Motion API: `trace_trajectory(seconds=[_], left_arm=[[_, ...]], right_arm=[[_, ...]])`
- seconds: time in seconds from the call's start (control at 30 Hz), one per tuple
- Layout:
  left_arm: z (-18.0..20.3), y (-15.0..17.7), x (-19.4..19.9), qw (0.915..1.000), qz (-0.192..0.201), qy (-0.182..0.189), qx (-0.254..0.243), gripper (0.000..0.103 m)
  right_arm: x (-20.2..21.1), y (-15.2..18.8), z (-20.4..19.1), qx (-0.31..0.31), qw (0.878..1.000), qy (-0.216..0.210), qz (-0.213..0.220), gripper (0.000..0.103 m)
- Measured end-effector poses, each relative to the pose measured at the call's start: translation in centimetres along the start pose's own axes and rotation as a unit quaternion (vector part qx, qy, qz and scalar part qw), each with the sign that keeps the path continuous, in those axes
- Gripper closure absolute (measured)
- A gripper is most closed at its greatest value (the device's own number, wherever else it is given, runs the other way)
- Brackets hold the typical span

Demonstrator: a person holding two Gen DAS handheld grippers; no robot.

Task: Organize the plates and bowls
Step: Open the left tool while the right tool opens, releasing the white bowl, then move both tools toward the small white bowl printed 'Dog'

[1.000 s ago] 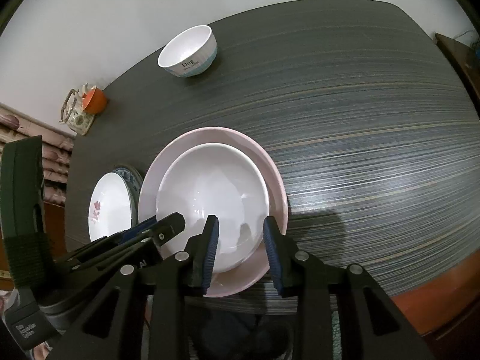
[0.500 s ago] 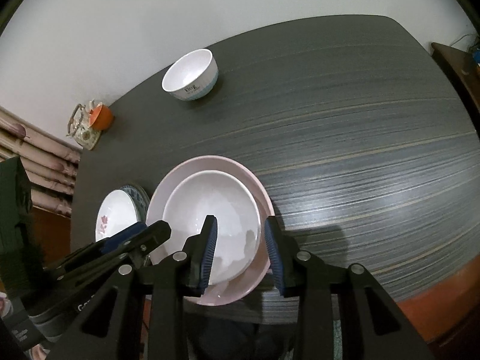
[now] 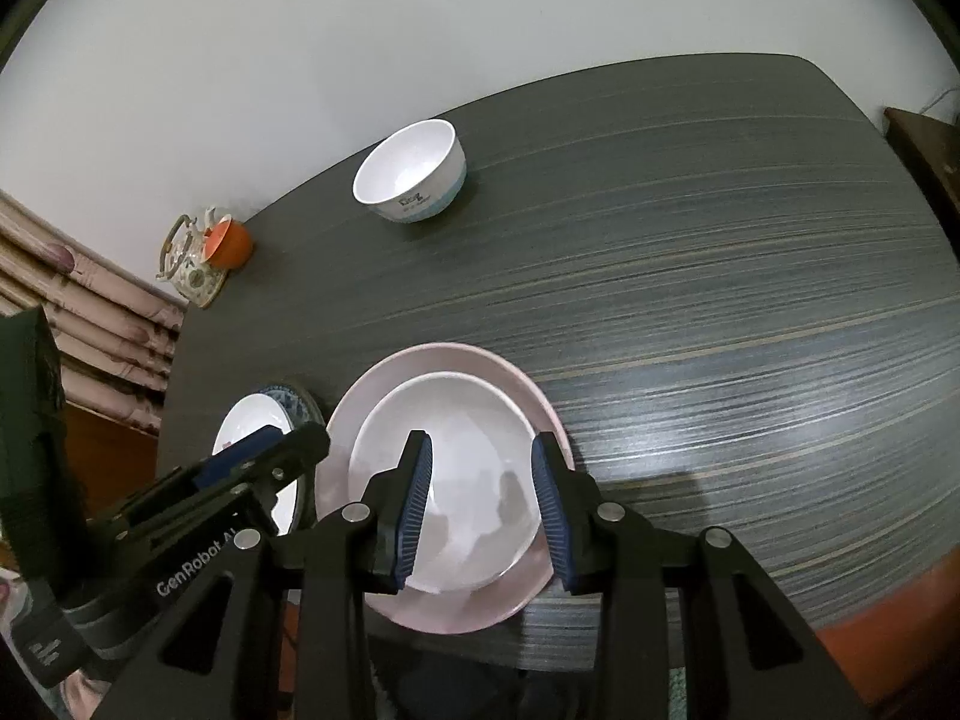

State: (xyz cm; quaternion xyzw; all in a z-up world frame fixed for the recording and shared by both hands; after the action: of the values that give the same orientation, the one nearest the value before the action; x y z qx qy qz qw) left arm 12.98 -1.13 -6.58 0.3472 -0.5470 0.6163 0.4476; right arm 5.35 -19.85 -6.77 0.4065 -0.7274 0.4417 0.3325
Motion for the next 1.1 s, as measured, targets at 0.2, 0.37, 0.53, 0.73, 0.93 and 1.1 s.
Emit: trace_trajectory(seconds=[0.2,0.37,0.53,0.73,0.93,1.1], left_arm=[[-2.1,-0.9,-0.6,0.9994,-0.004,-0.010,0.031,0.067],[-3.6,-2.1,-1.1,0.9985,-0.004,-0.016,0.052,0.067],[-4.9,-3.4,-2.0,0.9977,-0.005,-0.016,0.066,0.067],[-6.4,-5.9,-4.1,0.9960,-0.011,0.005,0.089,0.067],[-7.8,-8.3,-6.1,0.9932,-0.019,0.017,0.113,0.067],[-8.2,-11.0,-7.6,0.9890,-0.023,0.047,0.138,0.067]], right_arm=[[-0.5,-1.0,0.5,-0.002,1.000,0.007,0.000,0.069],[-1.0,-2.3,1.2,-0.004,1.000,0.004,0.000,0.069],[-1.9,-4.1,1.7,0.002,1.000,0.005,-0.004,0.069],[-3.4,-7.0,2.5,0.016,1.000,0.009,-0.002,0.066],[-5.6,-9.6,2.9,0.030,0.999,0.012,0.002,0.064],[-8.0,-12.2,2.7,0.033,0.999,0.005,-0.015,0.063]])
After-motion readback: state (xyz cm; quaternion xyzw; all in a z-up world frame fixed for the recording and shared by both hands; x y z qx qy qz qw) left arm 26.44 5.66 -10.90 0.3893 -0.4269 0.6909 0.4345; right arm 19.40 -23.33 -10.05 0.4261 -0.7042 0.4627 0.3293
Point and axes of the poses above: each gripper's, at about its wrist camera, not at the fingertips, and x roughly against the way its jaws point, z to its right, y to its underside, the point moved 1 cm from there along -x, roughly the way its jaws point, and after that the axes turned 3 degrees about z, right-handed, at the moved point
